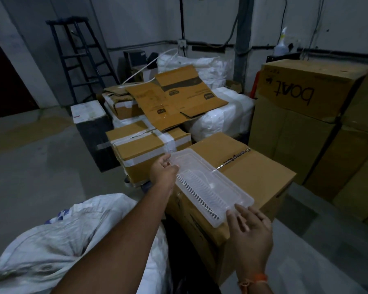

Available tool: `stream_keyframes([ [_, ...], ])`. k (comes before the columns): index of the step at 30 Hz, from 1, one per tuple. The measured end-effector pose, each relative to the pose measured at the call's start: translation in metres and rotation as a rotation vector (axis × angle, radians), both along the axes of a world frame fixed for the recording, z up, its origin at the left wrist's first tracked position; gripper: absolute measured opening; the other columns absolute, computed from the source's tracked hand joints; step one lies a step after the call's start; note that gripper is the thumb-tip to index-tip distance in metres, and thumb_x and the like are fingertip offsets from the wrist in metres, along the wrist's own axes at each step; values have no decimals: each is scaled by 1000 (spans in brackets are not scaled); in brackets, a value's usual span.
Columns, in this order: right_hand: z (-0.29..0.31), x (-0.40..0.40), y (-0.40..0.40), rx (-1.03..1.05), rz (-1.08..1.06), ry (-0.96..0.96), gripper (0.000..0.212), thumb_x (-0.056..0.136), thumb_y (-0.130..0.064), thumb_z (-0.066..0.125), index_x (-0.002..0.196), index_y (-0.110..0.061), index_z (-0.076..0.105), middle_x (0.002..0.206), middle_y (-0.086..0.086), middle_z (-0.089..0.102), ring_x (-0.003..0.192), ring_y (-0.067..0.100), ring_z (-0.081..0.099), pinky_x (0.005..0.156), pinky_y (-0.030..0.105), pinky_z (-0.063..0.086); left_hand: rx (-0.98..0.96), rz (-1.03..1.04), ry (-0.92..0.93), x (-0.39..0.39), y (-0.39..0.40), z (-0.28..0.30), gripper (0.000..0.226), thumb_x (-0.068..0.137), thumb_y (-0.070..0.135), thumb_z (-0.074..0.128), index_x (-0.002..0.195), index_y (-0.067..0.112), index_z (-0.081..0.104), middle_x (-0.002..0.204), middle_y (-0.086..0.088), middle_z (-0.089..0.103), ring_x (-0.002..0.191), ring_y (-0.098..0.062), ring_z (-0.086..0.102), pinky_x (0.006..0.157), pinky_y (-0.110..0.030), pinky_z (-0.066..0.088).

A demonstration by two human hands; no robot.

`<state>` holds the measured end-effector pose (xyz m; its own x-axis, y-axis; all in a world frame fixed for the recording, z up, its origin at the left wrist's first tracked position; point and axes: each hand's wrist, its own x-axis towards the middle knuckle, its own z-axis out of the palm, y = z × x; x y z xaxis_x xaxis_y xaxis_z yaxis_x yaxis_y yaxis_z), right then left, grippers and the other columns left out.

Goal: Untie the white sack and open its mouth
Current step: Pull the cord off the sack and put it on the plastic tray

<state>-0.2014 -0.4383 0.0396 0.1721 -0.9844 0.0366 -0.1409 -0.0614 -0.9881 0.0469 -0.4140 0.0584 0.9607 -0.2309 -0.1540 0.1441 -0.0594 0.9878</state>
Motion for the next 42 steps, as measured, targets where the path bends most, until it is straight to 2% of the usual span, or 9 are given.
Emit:
stream_keyframes([
  [3,-5,9,2,-3,-17,23,27,83,-13,80,110,-13,77,120,-6,45,91,3,54,88,29,55,295,-27,-196,3,7,-5,51,87,13,78,135,18,63,130,-7,68,111,-24,69,99,-42,57],
  [9,-22,27,1,-13,-26,115,30,79,-20,83,109,-19,78,121,-11,39,107,8,47,103,46,52,724,-118,-432,4,9,-15,55,95,26,67,148,20,53,138,-13,66,124,-35,63,104,-42,53],
  [17,-31,30,1,15,24,126,28,79,-23,84,105,-30,76,120,-10,35,101,7,46,98,35,50,741,-143,-396,7,3,-25,53,98,23,64,149,16,51,144,-14,61,132,-35,57,108,-40,49],
  [22,-32,29,1,128,116,14,25,82,-26,82,94,-44,70,104,-14,49,78,-1,56,80,34,57,608,-101,-283,17,0,-28,47,92,18,71,138,20,63,126,-15,72,115,-33,68,100,-41,56],
  [27,-36,27,-10,145,125,-110,17,86,-21,78,101,-30,77,118,0,52,87,3,60,83,33,57,726,-82,-386,26,0,-22,36,88,29,74,123,33,70,138,-7,56,118,-30,63,99,-36,53],
  [33,-45,31,-40,184,79,-183,23,84,-36,77,107,-34,76,130,4,59,105,15,66,91,48,60,746,-335,-482,49,-23,-10,32,95,31,63,122,48,65,138,0,61,127,-30,55,104,-50,50],
  [36,-52,34,-50,156,76,-153,20,86,-36,75,106,-34,77,127,5,62,99,6,64,93,47,59,705,-502,-432,57,-37,-6,33,103,17,54,128,33,67,150,-3,56,132,-31,55,105,-46,51],
  [39,-60,35,-55,133,81,-119,18,84,-37,75,102,-41,77,120,6,67,99,16,67,89,50,61,695,-511,-384,64,-48,-7,39,105,4,45,125,27,69,157,-6,48,120,-34,61,81,-42,57],
  [42,-63,35,-56,137,85,-104,21,84,-33,77,102,-43,76,121,-2,66,105,16,66,87,49,61,683,-492,-369,69,-50,-15,44,103,-3,42,120,28,70,161,-9,42,119,-34,60,61,-29,49],
])
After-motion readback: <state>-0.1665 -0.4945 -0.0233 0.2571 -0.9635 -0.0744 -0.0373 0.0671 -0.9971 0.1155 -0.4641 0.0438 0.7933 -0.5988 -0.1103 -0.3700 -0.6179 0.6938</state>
